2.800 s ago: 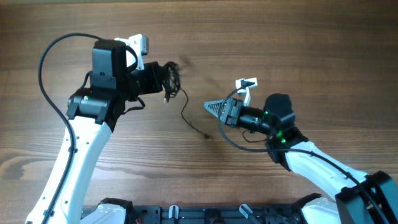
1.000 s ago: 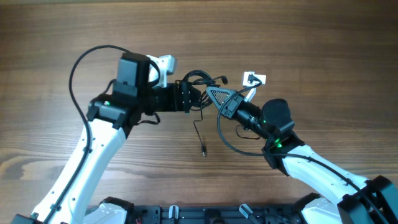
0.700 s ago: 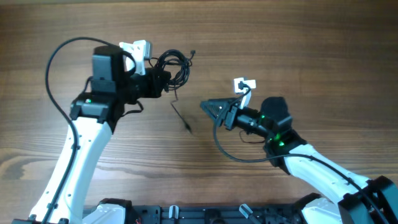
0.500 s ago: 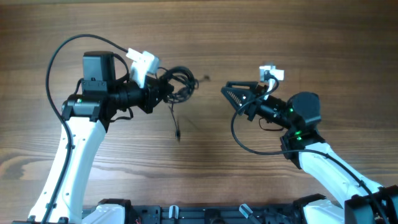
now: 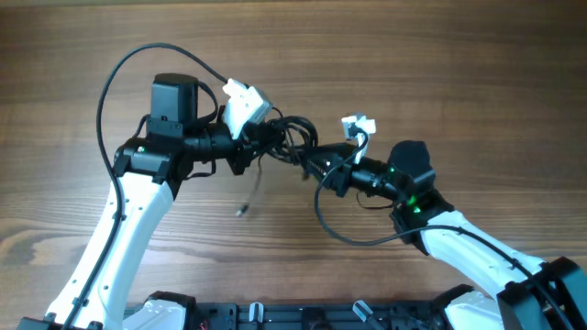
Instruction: Untangle cables
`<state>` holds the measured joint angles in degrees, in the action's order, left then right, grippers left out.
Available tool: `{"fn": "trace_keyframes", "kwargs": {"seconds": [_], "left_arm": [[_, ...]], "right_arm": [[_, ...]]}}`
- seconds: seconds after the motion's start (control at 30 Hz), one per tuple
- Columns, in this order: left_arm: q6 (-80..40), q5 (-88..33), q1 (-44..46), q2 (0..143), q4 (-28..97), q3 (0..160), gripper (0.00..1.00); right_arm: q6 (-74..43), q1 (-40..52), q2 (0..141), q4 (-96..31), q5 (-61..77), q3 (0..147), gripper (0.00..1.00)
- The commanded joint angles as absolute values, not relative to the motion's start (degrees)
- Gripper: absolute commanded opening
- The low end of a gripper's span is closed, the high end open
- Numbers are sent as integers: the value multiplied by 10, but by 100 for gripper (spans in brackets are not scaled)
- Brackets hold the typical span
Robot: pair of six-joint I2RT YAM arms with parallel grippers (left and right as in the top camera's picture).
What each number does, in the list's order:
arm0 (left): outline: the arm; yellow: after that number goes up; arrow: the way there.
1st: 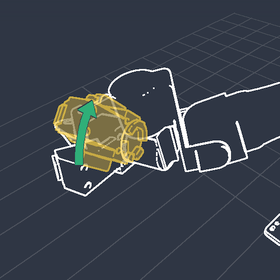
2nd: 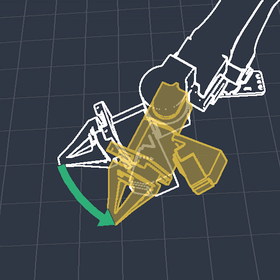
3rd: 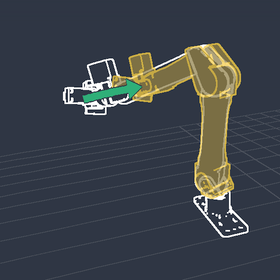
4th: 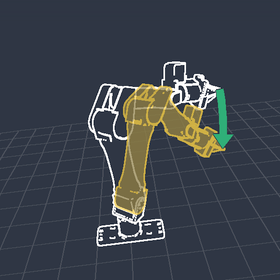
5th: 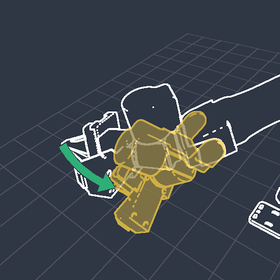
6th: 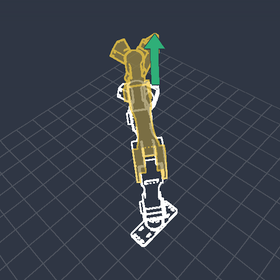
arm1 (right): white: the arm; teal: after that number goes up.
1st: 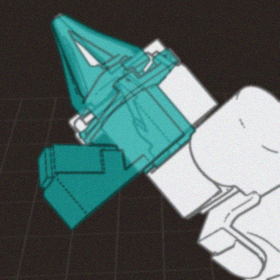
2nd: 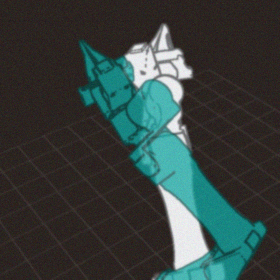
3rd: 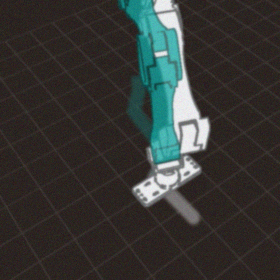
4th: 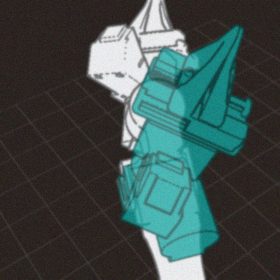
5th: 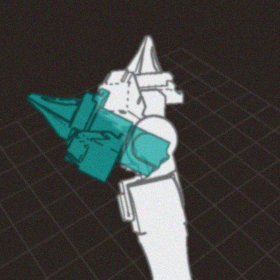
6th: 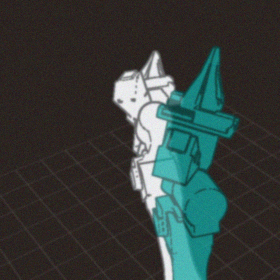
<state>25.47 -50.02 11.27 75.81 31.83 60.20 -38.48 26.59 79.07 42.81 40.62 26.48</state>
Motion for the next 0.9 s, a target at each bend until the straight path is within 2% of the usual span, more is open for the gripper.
{"fn": "trace_keyframes", "kwargs": {"seconds": [0.0,0.1,0.27,0.33,0.4,0.53,0.6,0.7,0.77,0.87], "left_arm": [[130,-409,116,757,276,604,4],[82,-397,121,757,264,604,4],[70,-397,156,758,264,604,4],[19,-369,155,757,259,604,4],[-67,-319,155,757,261,604,4],[-155,-316,155,757,258,604,4],[-155,-303,155,757,257,604,4],[-155,-296,133,757,259,604,4],[-153,-327,109,757,257,604,4],[-91,-439,74,757,258,604,4]], "right_arm": [[-415,277,797,426,434,266,33],[-422,278,797,434,438,266,35],[-420,278,797,452,433,266,35],[-420,277,797,452,409,266,35],[-422,277,797,466,353,266,40],[-444,277,797,501,349,267,40],[-435,272,795,501,345,267,50],[-437,183,750,497,362,267,55],[-406,110,706,446,392,280,55],[-219,77,642,185,397,375,53]]}}
